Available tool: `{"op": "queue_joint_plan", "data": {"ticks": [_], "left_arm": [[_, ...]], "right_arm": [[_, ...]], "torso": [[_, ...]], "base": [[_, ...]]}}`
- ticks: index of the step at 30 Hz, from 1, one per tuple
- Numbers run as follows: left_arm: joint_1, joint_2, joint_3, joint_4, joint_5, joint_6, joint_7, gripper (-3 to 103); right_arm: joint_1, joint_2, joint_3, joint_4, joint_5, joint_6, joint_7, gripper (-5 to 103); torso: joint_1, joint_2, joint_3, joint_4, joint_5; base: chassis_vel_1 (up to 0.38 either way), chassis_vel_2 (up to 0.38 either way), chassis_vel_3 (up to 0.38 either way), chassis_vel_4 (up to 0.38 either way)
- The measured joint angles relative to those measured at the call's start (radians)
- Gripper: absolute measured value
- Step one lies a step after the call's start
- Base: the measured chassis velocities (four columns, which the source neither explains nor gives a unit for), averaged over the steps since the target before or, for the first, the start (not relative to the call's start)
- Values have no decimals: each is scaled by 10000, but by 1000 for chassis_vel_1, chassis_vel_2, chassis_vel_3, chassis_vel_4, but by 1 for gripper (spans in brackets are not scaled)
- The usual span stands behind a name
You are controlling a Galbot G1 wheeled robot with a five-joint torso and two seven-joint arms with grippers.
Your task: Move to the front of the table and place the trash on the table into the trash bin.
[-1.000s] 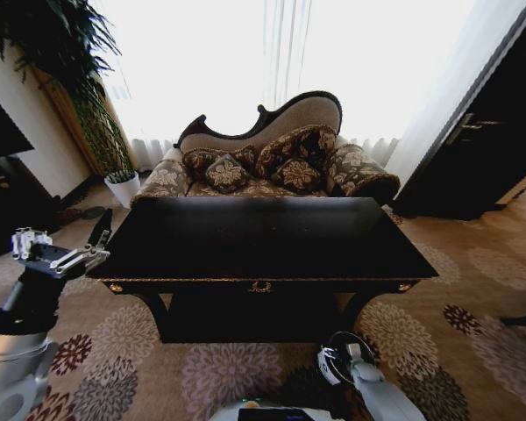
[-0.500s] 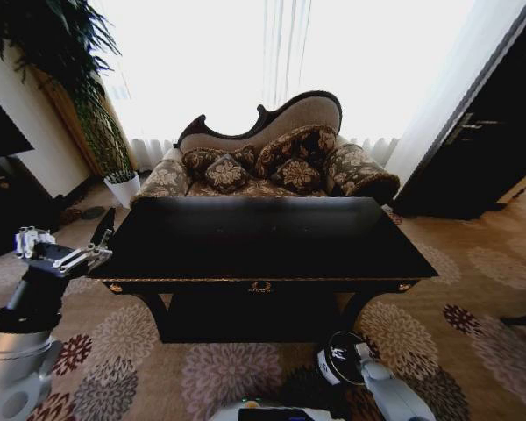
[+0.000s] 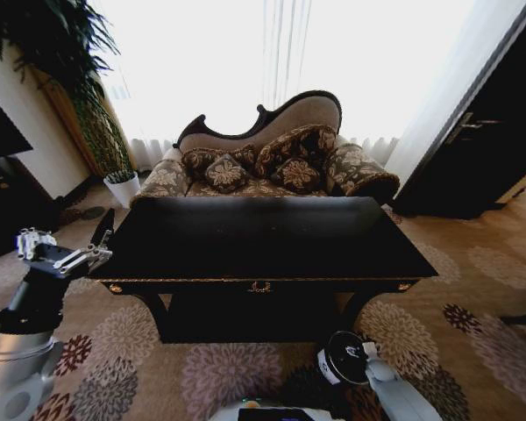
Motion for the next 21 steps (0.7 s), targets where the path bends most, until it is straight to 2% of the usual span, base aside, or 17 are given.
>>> {"op": "queue_joint_plan", "data": {"ticks": [2,4,6,8,11,13,16,18,21], "left_arm": [[26,18,-84,0,-70,0,0,100],[37,35,-138,0,-99,-1,0,100],[43,34,-152,0,-109,-1,-1,100],[52,-24,-91,0,-87,-2,1,100],[60,-96,-6,0,-32,-1,1,100],[70,-138,16,0,7,-2,2,100],[71,-149,17,0,16,-2,3,100],[69,-148,33,0,16,-2,4,100],[-12,-134,351,0,59,97,-128,100]], "right_arm": [[-151,0,19,25,147,-349,18,100],[-193,-15,117,-145,-244,-124,-166,100],[-223,-12,173,-186,-300,-123,-193,100],[-276,20,209,-229,-482,33,-357,100],[-363,20,218,-126,-406,176,-537,100],[-530,21,216,98,-476,555,-1027,100],[-1220,52,228,1087,-495,1051,-1847,100],[-1408,75,224,1363,-487,1084,-1982,100],[-2590,196,208,3051,-511,1349,-2497,100]], "torso": [[0,0,1,-5,15],[0,0,1,-9,10],[0,0,0,-8,2],[0,0,1,-5,16],[1,0,1,-6,4],[0,0,1,-5,9],[1,1,1,-4,5],[0,0,1,-4,9],[0,0,0,-5,7]], "base": [[0,0,0,0],[0,0,0,0],[0,0,0,0],[0,0,0,0],[0,0,0,0],[0,0,0,0],[0,0,0,0],[0,0,0,0],[0,0,0,0]]}}
